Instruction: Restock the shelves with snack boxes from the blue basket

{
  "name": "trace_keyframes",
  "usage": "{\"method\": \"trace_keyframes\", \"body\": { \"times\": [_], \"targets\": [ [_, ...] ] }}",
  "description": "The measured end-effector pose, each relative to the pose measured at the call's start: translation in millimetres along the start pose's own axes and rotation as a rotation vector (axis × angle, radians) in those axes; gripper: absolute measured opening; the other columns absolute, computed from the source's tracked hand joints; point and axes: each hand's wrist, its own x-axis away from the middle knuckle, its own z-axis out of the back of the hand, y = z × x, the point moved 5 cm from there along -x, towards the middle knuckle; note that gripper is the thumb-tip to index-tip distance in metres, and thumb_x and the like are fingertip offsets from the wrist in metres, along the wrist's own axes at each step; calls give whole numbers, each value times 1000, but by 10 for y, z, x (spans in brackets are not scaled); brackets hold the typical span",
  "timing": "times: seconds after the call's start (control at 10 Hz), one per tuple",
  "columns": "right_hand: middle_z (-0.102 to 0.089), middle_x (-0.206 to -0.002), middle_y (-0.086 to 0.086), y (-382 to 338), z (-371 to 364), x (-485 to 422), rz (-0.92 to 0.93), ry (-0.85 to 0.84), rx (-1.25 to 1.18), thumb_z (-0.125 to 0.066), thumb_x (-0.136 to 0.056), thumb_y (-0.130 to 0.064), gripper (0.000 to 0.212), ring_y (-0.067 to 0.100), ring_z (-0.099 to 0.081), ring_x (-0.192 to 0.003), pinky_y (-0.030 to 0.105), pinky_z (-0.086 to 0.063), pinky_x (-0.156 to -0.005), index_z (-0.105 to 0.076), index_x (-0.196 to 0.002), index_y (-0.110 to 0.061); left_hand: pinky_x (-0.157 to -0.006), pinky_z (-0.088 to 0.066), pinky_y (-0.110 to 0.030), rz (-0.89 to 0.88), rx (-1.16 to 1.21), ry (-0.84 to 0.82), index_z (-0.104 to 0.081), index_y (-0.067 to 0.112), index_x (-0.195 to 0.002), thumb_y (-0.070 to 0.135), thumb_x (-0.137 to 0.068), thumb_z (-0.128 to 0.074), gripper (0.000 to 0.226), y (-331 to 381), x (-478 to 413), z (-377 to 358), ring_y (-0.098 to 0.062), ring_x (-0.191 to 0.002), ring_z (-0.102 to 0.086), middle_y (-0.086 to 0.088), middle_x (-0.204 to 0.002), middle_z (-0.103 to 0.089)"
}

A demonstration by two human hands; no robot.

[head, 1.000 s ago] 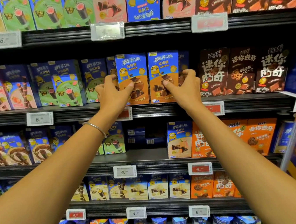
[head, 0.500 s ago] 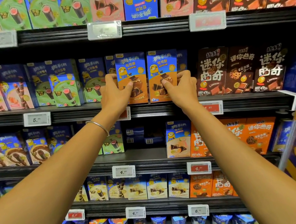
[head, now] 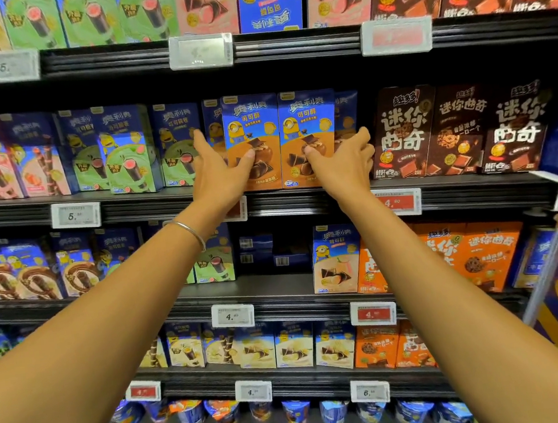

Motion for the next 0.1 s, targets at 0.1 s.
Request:
{"method": "trace_keyframes", "body": {
  "times": [0.1],
  "targets": [
    [-20, -160, 14, 25, 56, -1, -51, -81, -118, -75, -85, -49, 108, 36, -28, -146, 51, -38, -114, -7, -159, -9, -120, -36, -52, 34, 2, 9, 3, 15, -165, 60, -95, -63, 106, 4, 13, 74, -30, -151, -36, -12, -167, -30]
  ]
}}
